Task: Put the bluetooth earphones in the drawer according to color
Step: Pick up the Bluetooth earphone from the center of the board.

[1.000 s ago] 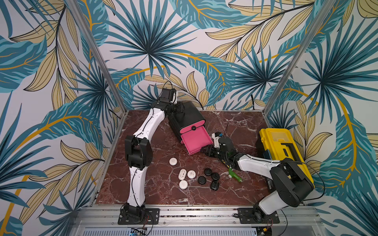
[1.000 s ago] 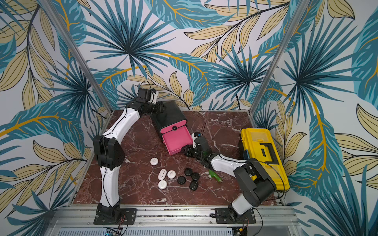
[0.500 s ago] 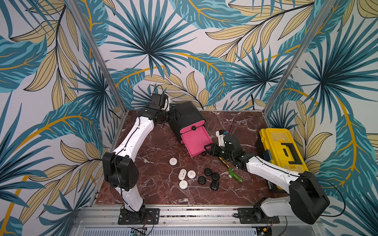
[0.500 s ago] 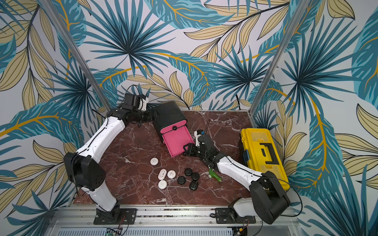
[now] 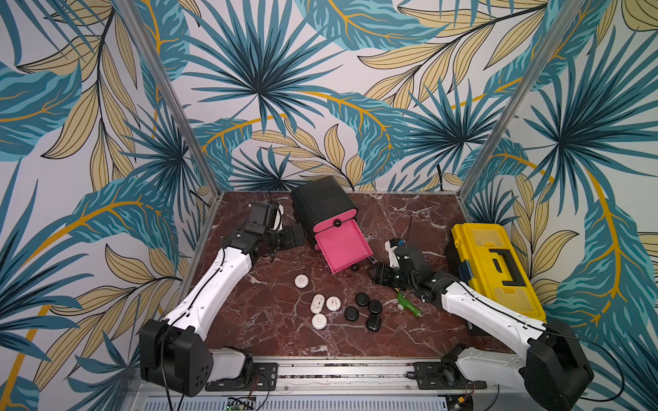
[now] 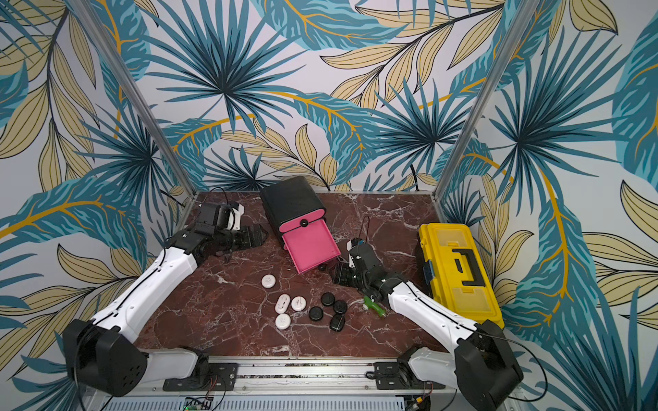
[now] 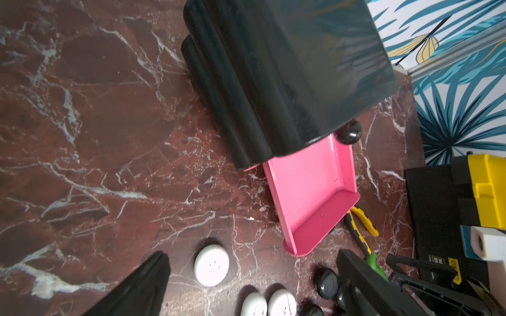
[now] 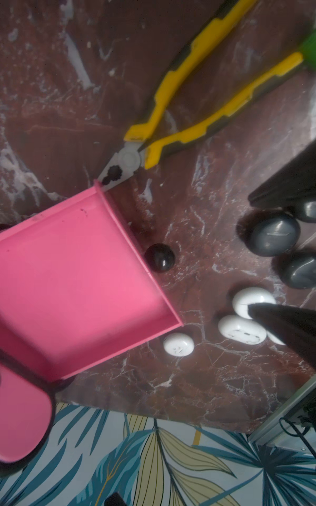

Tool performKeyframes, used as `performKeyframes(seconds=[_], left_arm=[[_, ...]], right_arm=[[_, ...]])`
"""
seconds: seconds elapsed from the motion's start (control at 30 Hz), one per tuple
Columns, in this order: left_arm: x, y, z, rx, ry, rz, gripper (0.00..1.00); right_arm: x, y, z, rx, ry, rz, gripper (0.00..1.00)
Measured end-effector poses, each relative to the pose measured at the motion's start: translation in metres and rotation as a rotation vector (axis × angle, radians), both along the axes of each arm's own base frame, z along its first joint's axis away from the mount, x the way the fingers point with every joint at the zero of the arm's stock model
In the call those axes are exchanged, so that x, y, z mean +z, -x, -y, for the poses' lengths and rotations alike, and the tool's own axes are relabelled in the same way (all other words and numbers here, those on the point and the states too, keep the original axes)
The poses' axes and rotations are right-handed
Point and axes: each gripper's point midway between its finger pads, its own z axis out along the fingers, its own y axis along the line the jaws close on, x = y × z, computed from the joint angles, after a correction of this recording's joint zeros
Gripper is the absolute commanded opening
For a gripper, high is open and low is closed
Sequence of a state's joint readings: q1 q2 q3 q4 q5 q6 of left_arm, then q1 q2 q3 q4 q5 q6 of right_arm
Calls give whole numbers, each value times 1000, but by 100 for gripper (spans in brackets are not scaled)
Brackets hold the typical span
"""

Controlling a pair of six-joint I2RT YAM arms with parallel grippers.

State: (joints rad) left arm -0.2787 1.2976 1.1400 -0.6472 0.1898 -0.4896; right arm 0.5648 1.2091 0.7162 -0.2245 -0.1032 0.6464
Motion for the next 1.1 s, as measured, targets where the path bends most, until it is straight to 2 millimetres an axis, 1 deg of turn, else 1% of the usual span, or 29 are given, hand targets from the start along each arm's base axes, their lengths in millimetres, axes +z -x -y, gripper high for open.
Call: performKeyframes(seconds=[0.13,0.2,0.3,0.4,0.57,0.67,0.8,1.0,1.1], left_arm=[[-13,23,11,-31,-19,-12,100],[-26,35,14,-44,-34,-34,100],[-52,53,14,-53,-53,-90,100],[-74,66,12,-50,-69,-135,100],[-96,80,12,-53,-82,-179,100],[-105,86,14,-57,-83,-197,100],[-112,94,19,-71,-84,-208,100],[-120,102,23,-86,-87,-221,100],[-120,102,23,-81,-86,-220,100]], right_arm=[[-13,19,-1,27,64,-51,62],[-20,28,1,37,104,-77,62],[-30,40,4,51,162,-112,62],[-43,49,6,64,223,-149,62],[-62,60,6,94,314,-206,62],[-71,64,5,107,355,-228,62],[-80,67,4,119,401,-249,62],[-95,68,7,117,461,-291,62],[-102,73,5,135,495,-310,61]])
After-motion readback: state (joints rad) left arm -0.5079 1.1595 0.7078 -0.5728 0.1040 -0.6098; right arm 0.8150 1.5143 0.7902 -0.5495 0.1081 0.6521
